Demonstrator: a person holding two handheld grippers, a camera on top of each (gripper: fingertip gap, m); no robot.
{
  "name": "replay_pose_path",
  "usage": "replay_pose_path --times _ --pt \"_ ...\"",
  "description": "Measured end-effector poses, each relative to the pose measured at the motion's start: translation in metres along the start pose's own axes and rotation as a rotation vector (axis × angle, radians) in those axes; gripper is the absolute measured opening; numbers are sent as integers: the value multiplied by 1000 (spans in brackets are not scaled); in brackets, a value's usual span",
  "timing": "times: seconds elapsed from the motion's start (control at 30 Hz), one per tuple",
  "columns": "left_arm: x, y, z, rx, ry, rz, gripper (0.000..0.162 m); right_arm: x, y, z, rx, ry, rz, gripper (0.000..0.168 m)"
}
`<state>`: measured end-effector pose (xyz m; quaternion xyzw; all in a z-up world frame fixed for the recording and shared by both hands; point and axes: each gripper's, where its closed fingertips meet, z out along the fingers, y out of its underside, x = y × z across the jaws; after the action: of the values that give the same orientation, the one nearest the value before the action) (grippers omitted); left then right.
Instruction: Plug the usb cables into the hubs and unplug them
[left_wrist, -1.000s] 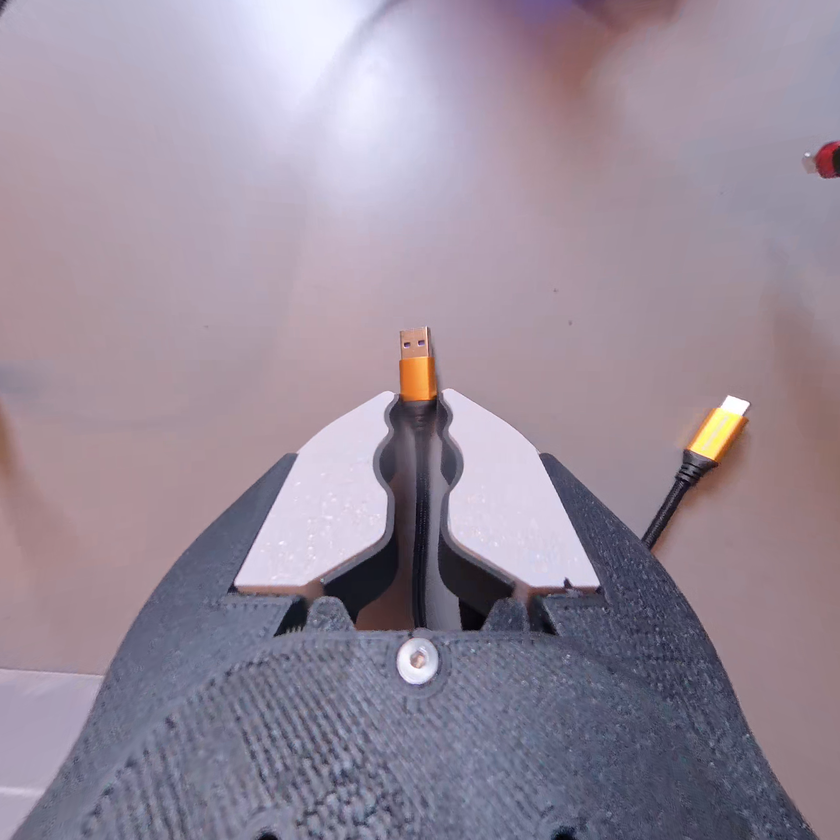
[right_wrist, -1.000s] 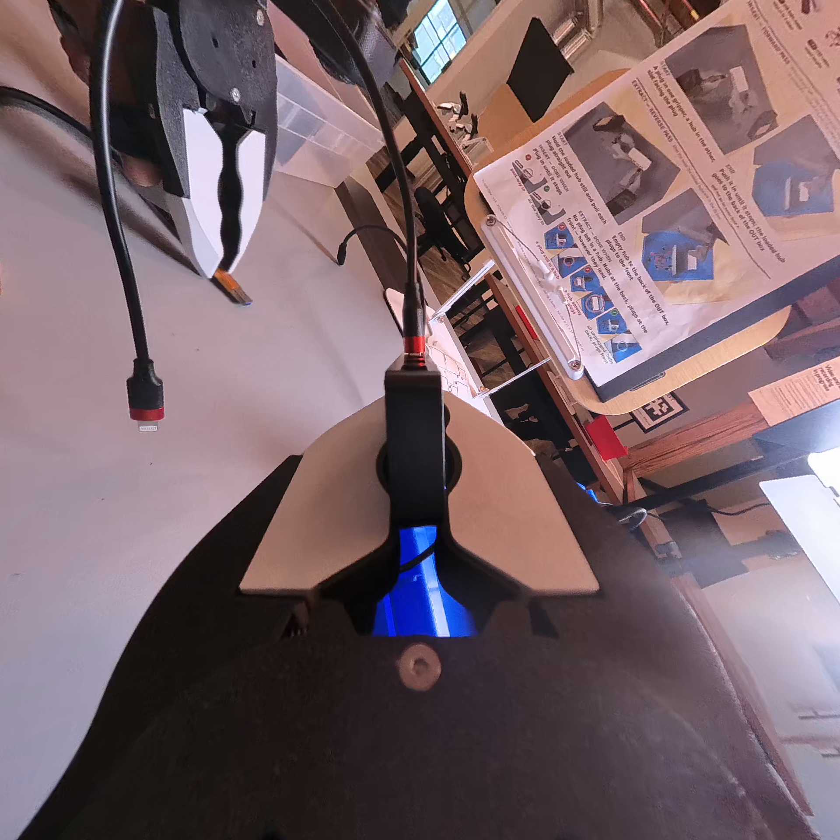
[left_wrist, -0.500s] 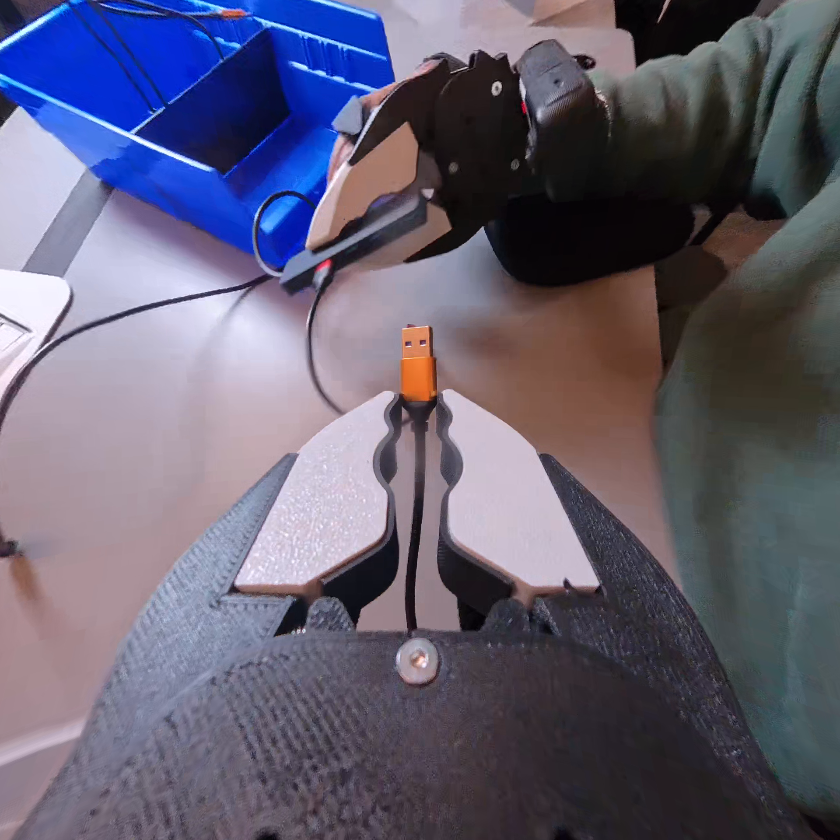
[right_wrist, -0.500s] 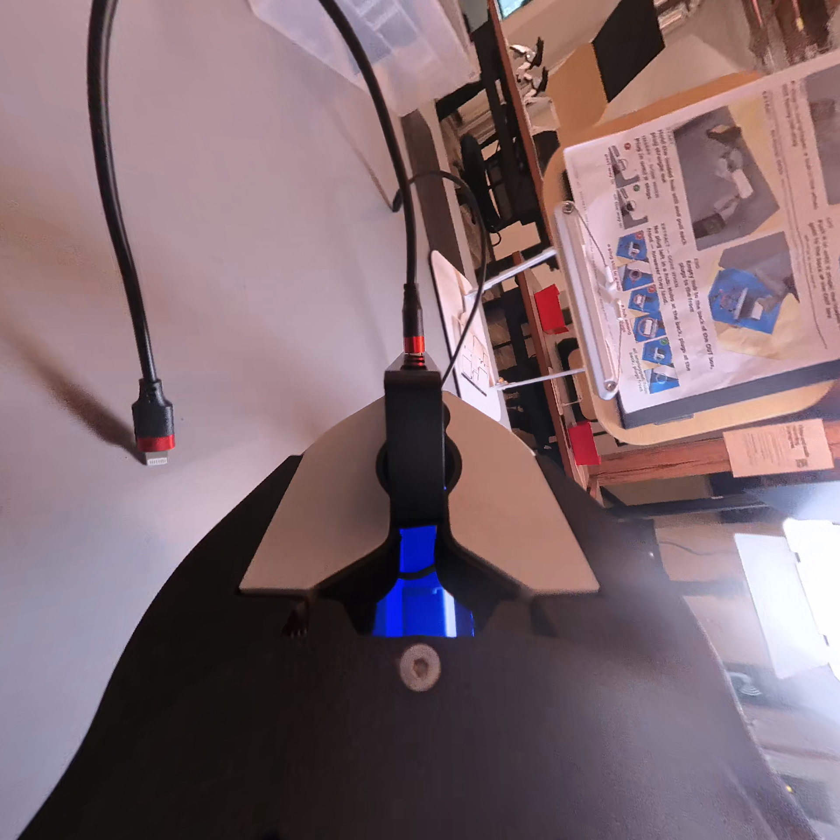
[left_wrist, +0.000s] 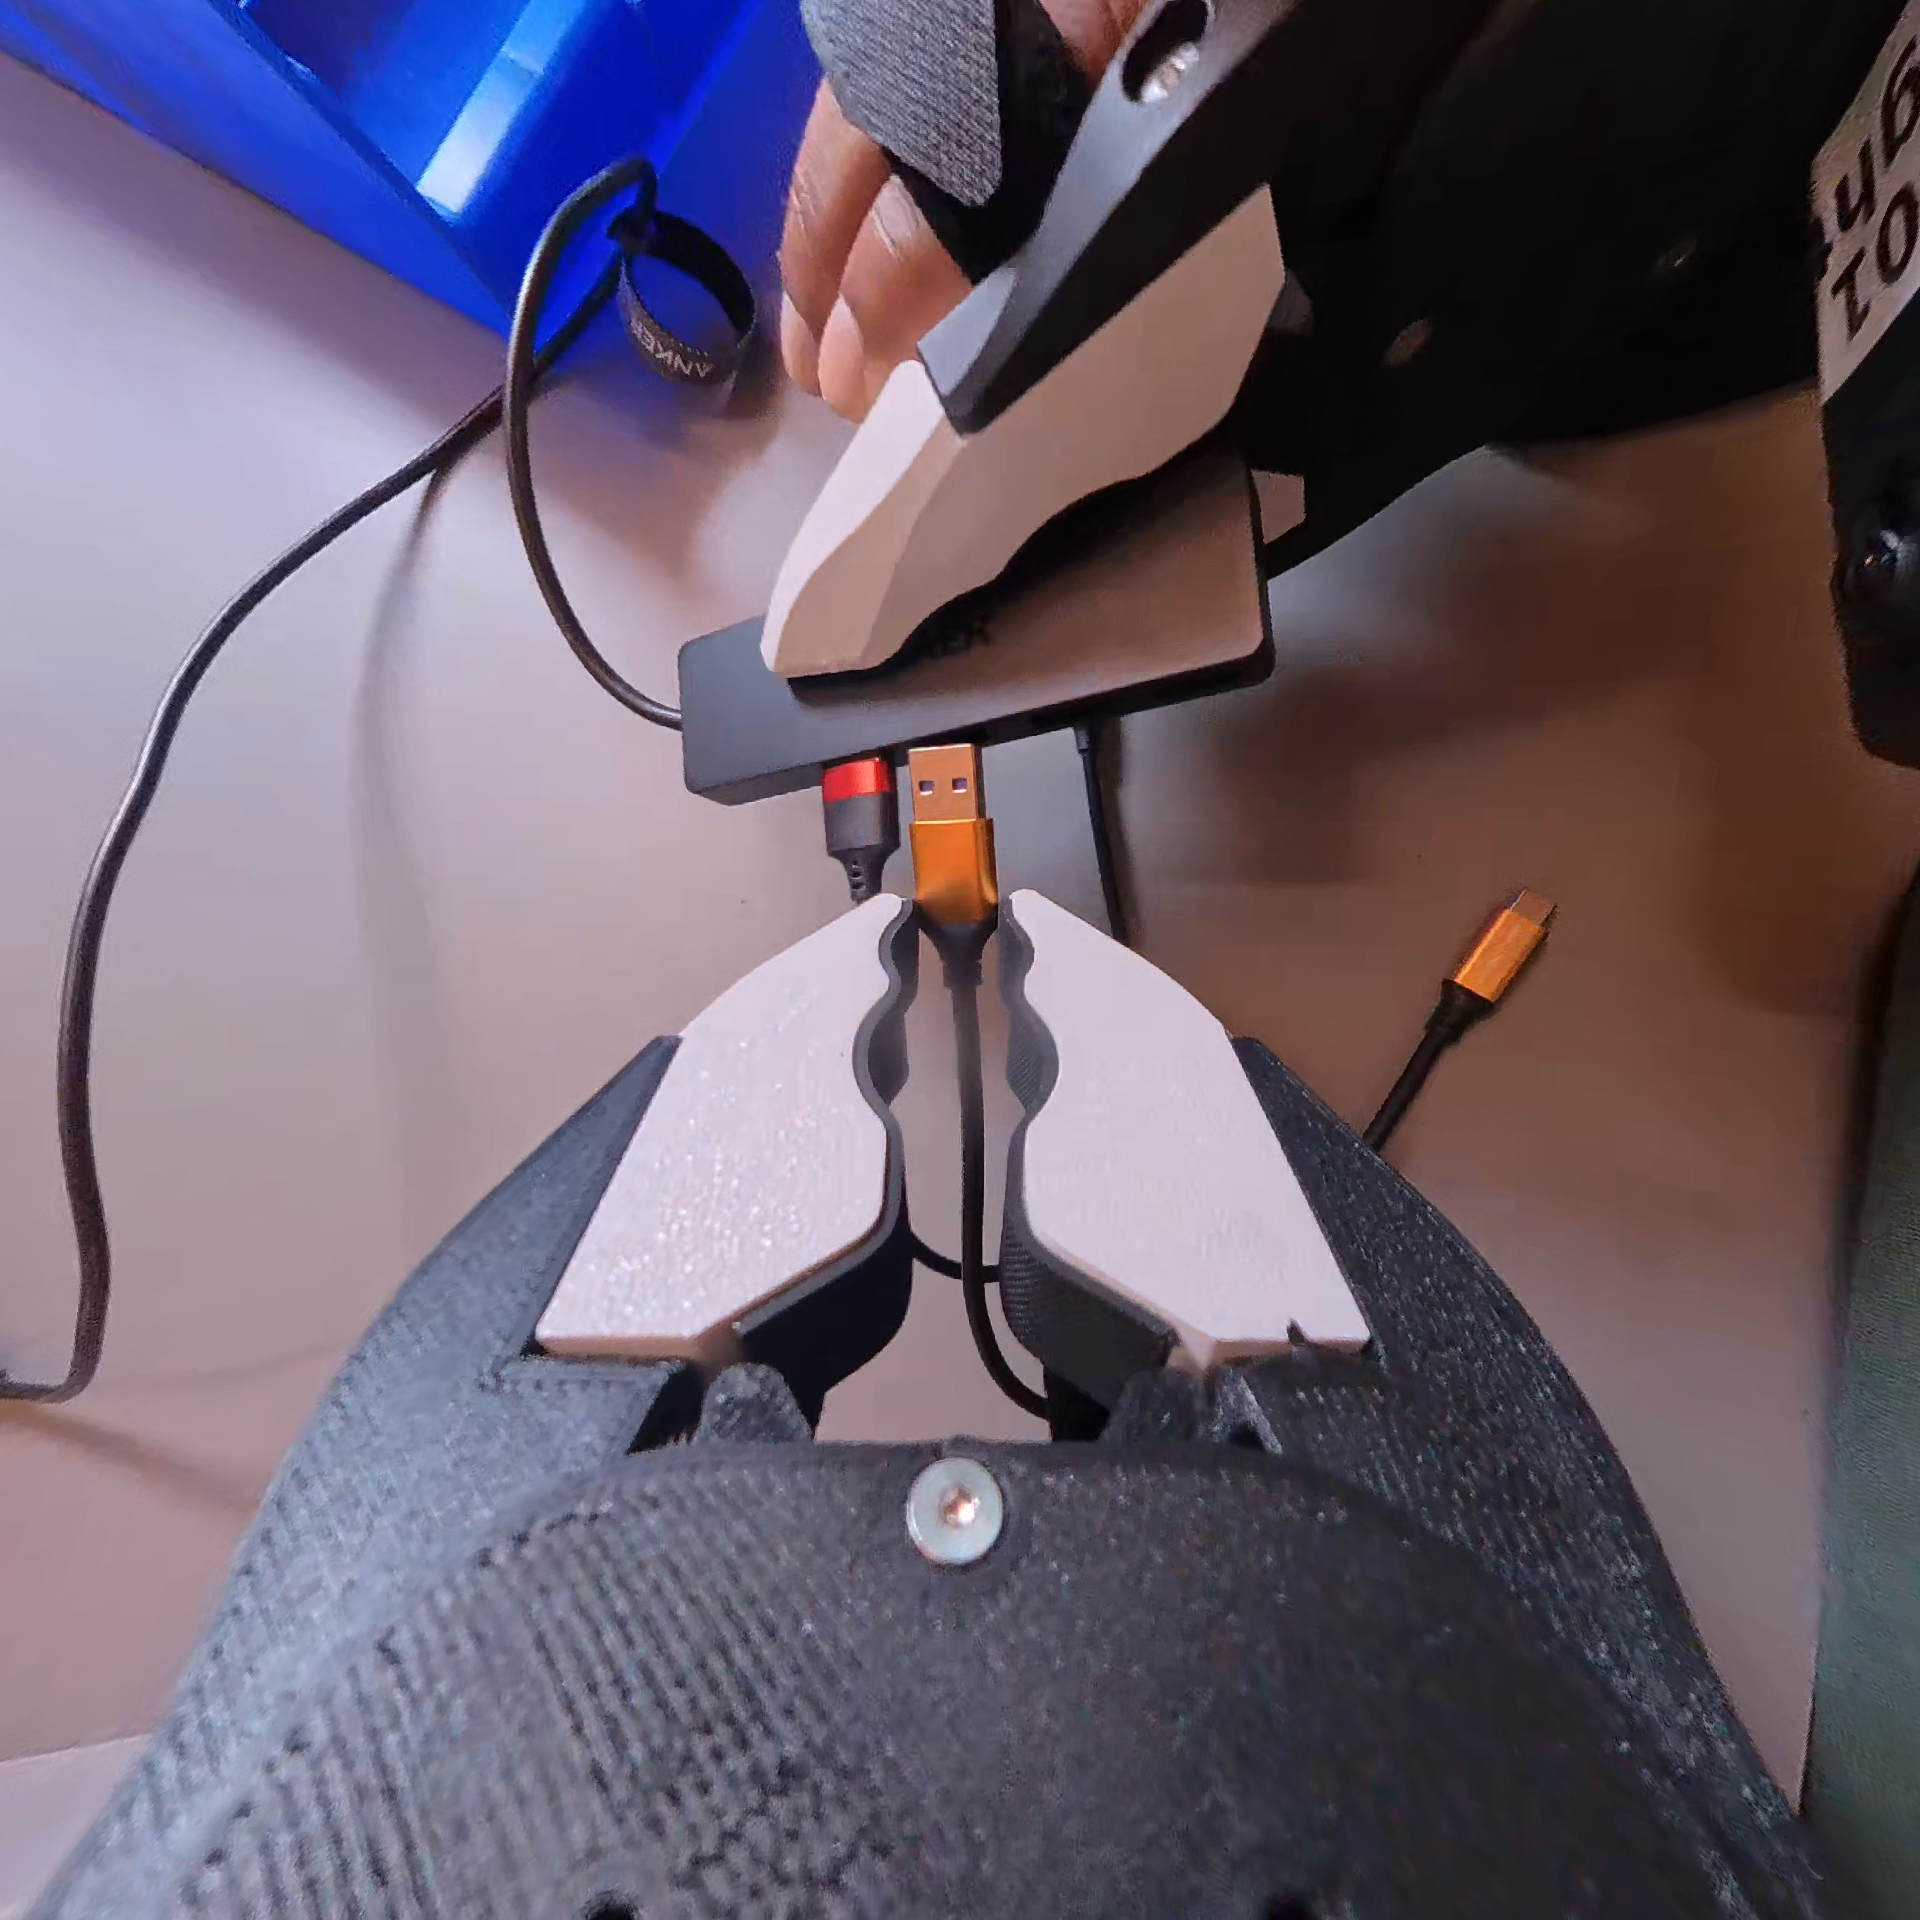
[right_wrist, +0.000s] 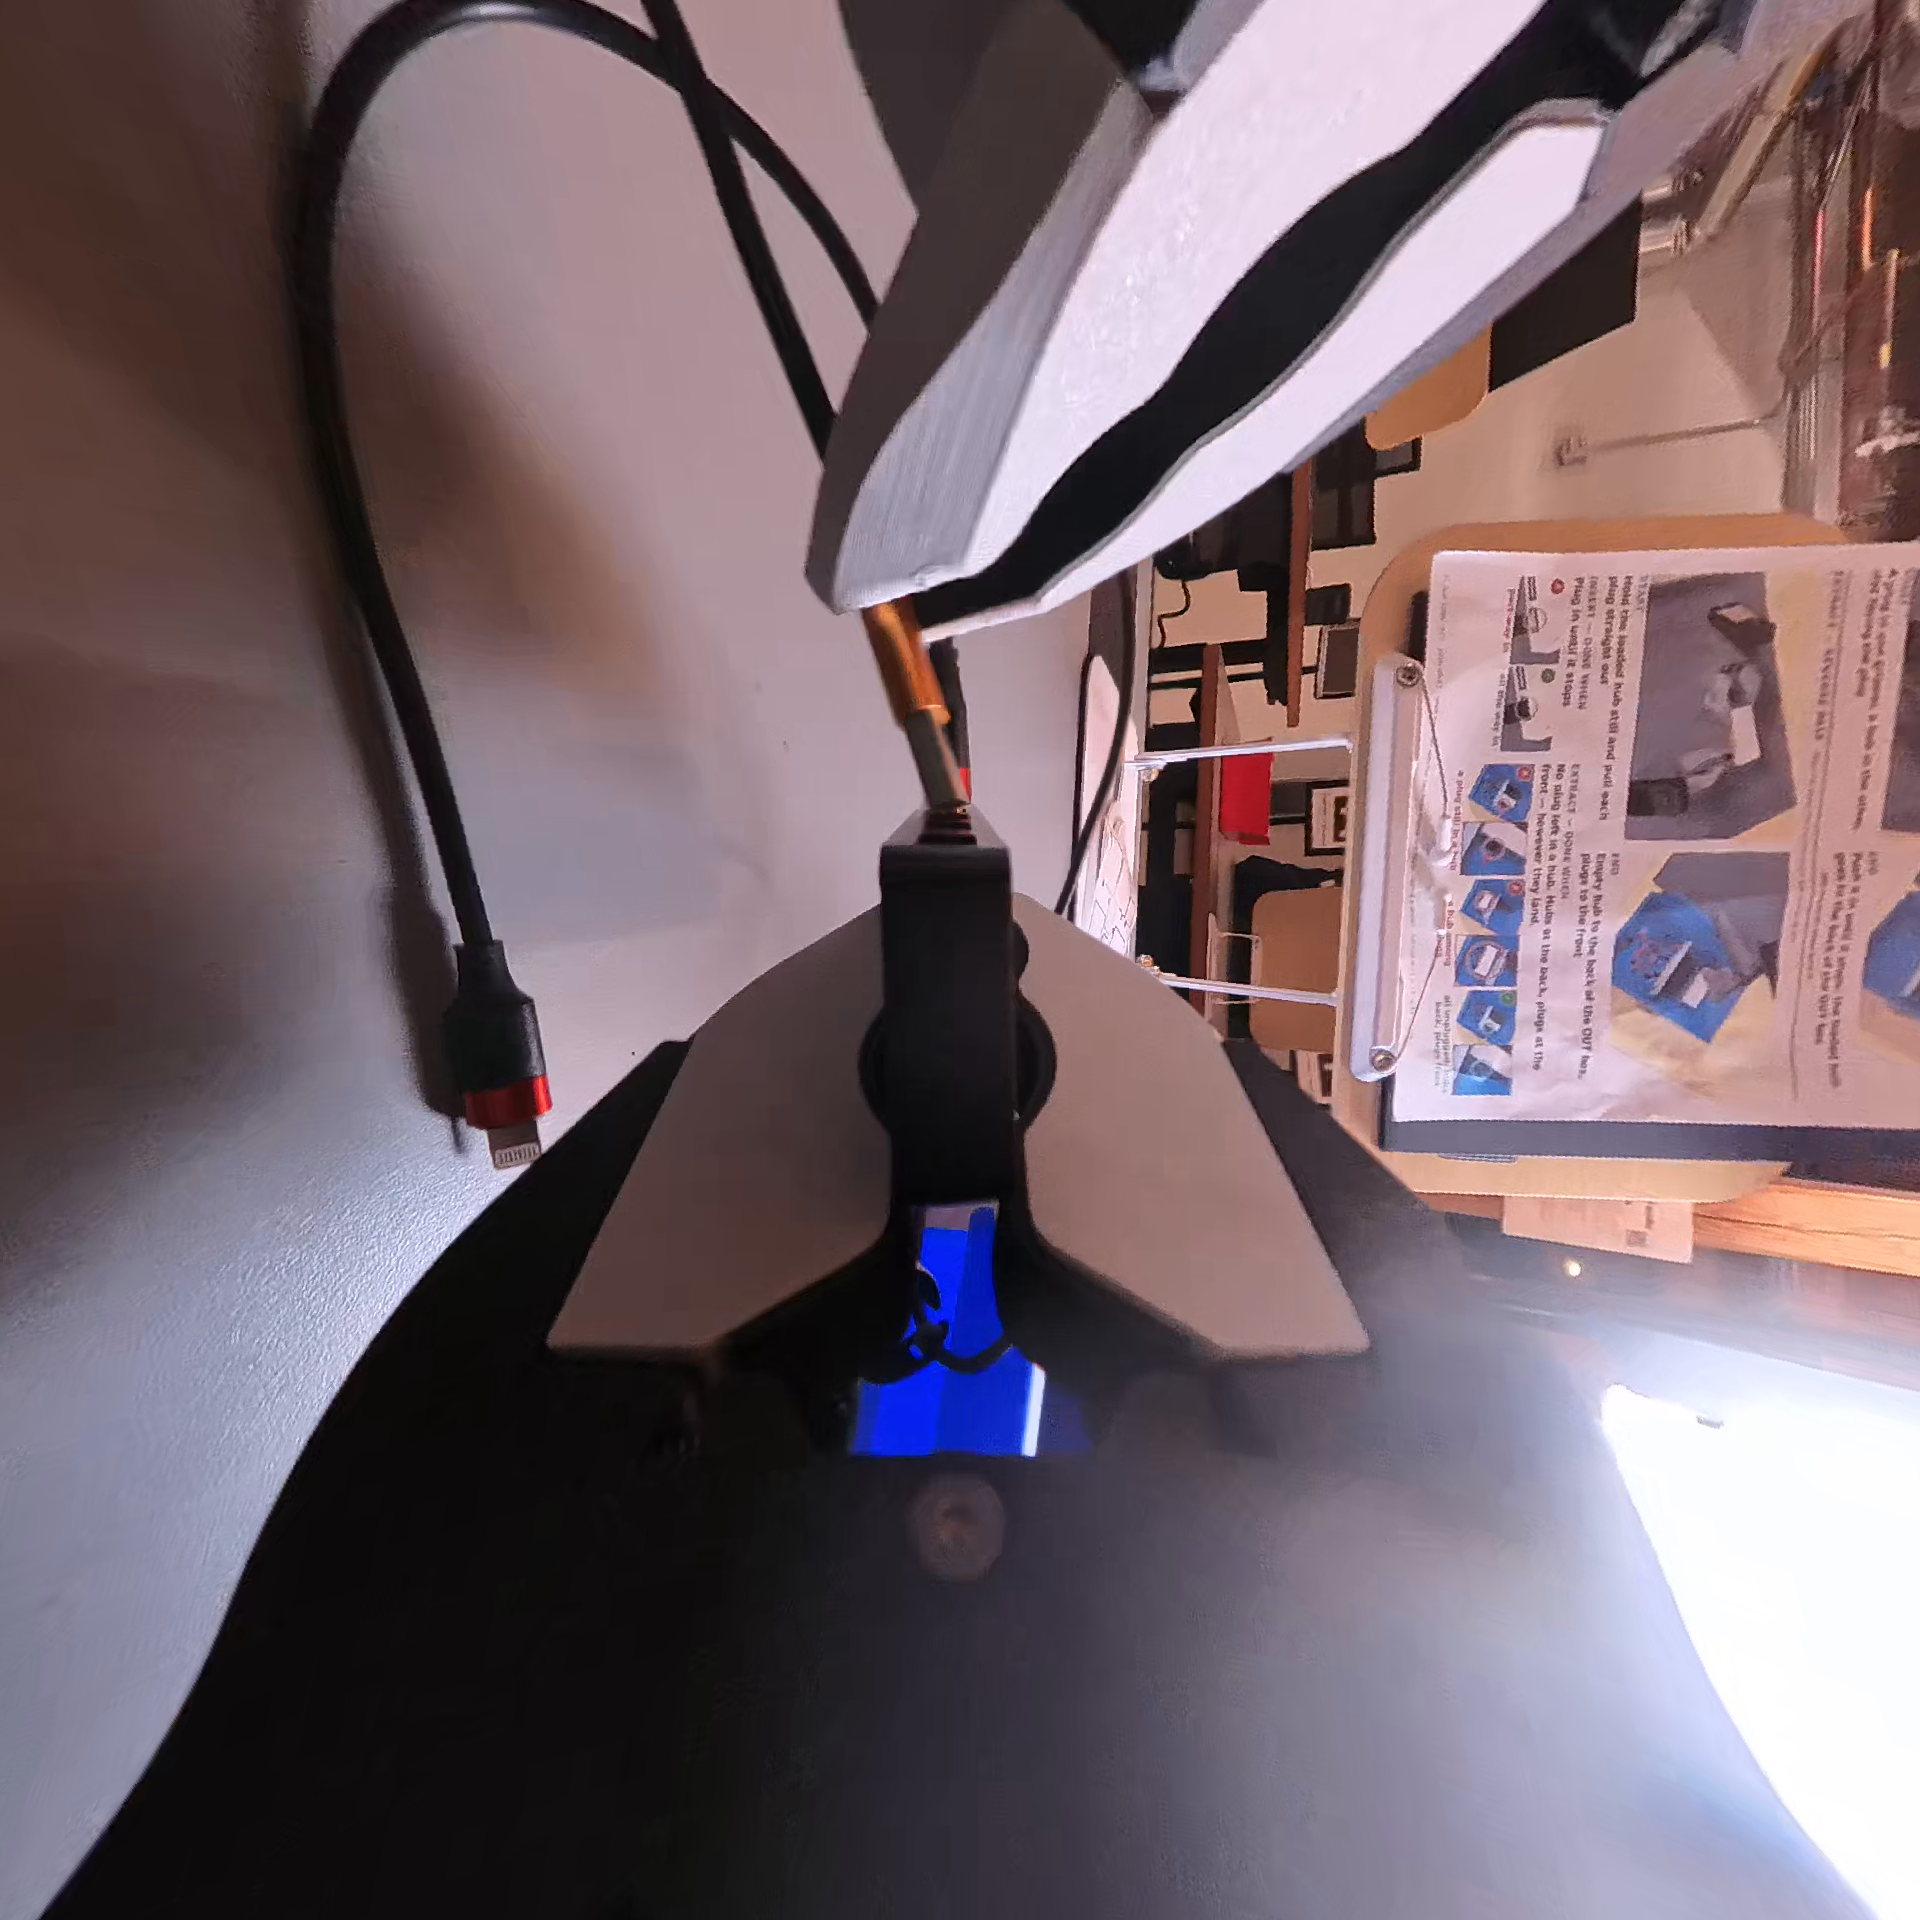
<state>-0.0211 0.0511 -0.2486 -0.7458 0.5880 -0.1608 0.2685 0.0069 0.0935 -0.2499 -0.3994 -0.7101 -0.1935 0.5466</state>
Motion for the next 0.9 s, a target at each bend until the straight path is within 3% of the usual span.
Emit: replay_pose_path --times 0.3,0.57,0.9 --pt "10 12 8 -62 99 -24 14 -7 -6 1 -25 9 -84 12" --pt "12 17 11 -96 83 -1 14 -13 -9 2 -35 -10 -116 12" --pt "19 38 20 -300 128 48 14 -38 -16 7 -81 -114 -178 12"
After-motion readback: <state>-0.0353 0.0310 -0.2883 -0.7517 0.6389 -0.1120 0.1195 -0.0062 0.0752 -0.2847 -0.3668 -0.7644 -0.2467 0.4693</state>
